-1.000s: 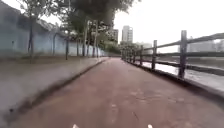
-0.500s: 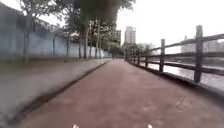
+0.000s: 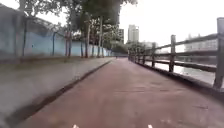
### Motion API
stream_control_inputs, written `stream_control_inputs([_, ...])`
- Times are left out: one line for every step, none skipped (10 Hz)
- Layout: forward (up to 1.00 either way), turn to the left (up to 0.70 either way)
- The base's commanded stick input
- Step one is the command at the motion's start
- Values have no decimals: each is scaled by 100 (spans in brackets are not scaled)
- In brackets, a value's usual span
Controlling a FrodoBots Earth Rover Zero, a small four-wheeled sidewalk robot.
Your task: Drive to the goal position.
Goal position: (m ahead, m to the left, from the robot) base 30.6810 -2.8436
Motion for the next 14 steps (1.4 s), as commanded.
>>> stream_control_inputs([100, -40])
stream_control_inputs([100, 0])
stream_control_inputs([100, 0])
stream_control_inputs([100, 0])
stream_control_inputs([100, 0])
stream_control_inputs([100, 0])
stream_control_inputs([100, 0])
stream_control_inputs([100, 0])
stream_control_inputs([100, 0])
stream_control_inputs([100, 0])
stream_control_inputs([100, 0])
stream_control_inputs([100, 0])
stream_control_inputs([100, 0])
stream_control_inputs([100, 0])
